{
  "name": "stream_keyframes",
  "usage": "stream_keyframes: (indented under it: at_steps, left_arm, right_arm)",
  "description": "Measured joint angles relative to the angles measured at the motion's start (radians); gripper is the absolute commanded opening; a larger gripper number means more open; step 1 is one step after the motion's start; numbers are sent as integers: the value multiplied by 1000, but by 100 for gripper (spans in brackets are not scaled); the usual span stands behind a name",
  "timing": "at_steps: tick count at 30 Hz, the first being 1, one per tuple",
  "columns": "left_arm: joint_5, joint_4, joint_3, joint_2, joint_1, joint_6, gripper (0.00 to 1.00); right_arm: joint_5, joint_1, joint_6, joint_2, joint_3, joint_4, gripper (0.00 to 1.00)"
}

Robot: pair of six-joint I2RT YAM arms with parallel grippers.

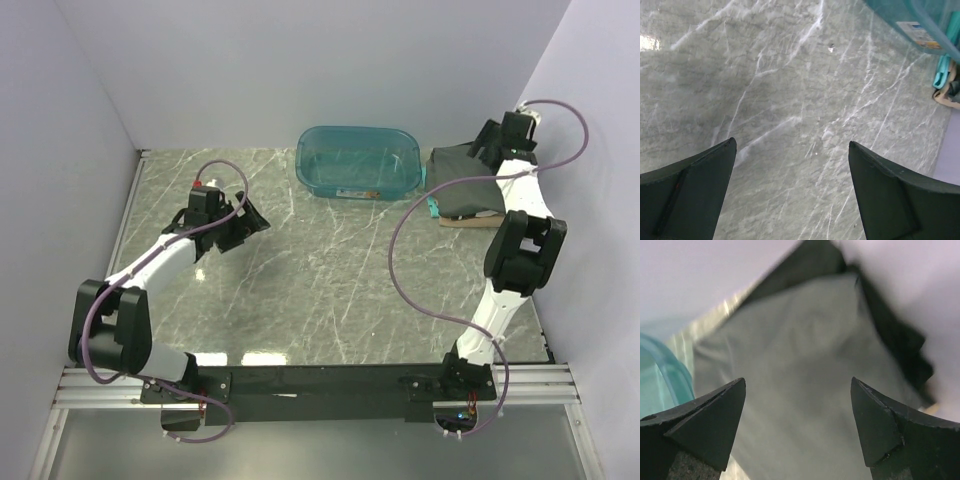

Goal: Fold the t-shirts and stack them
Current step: Reset both grippers

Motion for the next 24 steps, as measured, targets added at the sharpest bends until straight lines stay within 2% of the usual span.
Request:
stream_keyframes:
  at_steps: [5, 8, 13, 17, 24]
  left_arm:
    - [-8, -2, -6, -69, 0, -3, 100]
    - [-26, -1, -21, -126, 0, -22, 99]
    - [-59, -2, -76, -272, 0, -69, 99]
    - [-109, -26, -89, -398, 0, -93, 99]
    - [-195, -123, -132, -623, 0, -142, 99]
  right_arm:
    - [-36, 8, 18, -43, -113, 26, 92]
    - [-71, 10, 42, -129, -206, 47, 92]
    - [-118, 25, 89, -439, -494, 126, 93]
    - [-133, 61, 137, -690, -646, 158, 93]
    - [-189, 83, 240, -1030, -956, 212, 94]
